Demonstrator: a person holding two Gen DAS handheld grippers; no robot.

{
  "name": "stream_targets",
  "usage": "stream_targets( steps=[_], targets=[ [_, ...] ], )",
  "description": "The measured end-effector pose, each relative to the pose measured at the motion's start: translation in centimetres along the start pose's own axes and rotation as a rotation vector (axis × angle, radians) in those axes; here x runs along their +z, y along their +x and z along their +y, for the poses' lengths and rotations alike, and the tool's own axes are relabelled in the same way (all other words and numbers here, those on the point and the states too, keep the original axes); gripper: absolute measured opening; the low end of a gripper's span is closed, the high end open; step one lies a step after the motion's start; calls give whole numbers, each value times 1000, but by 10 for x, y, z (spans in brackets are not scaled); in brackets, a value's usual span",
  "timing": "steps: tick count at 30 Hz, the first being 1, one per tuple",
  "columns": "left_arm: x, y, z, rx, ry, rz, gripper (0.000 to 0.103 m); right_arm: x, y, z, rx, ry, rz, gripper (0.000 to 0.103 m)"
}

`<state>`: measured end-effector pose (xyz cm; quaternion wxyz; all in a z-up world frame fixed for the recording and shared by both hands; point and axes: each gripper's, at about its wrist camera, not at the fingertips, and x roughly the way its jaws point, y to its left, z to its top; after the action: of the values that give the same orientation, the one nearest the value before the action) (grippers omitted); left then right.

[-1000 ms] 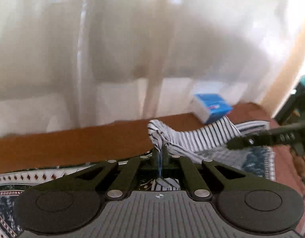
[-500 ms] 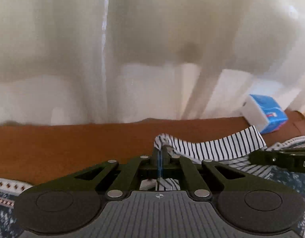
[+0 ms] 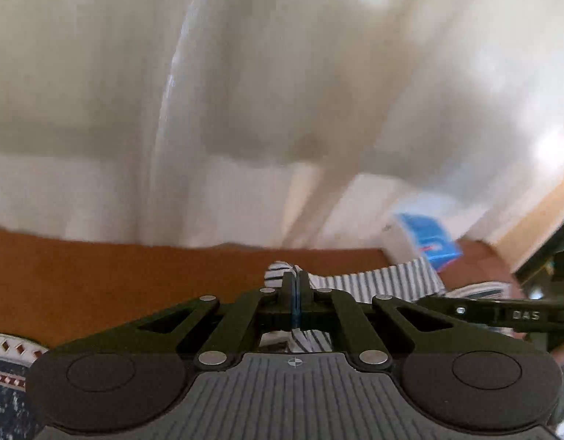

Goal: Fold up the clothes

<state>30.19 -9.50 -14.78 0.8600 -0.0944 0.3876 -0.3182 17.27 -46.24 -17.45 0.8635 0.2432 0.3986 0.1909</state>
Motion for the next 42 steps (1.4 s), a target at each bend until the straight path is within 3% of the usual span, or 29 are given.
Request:
stream_targets(
  steps=[5,10,15,21,22,23,28,32,42],
  targets=[
    [-23,-69,-26,-84,36,-43,0,-22,-58,34,116,-59,-41,4],
    [-70,-119,-39,-111,63,-8,0,-74,-107,60,161,-138,-26,4],
    [-141,-134,-39,-43,110,139,0,-137,-127,62,122,-183,50,5],
    [-208,-121,-34,38,121,289,2,-203,-112,61,43,-247,195,8],
    [-213,-120,-34,47,124,298,17,-209,-107,62,24,-268,211,8],
    [-218,-120,-33,54,123,305,21,-214,-106,63,15,-284,224,9],
    [-230,-130,-30,85,100,317,24,-231,-105,64,-14,-304,262,11],
    [-233,-146,-28,106,67,293,40,-241,-111,68,-25,-325,274,36],
    [-244,-180,-26,100,12,286,41,-264,-139,77,-31,-273,298,37]
  ],
)
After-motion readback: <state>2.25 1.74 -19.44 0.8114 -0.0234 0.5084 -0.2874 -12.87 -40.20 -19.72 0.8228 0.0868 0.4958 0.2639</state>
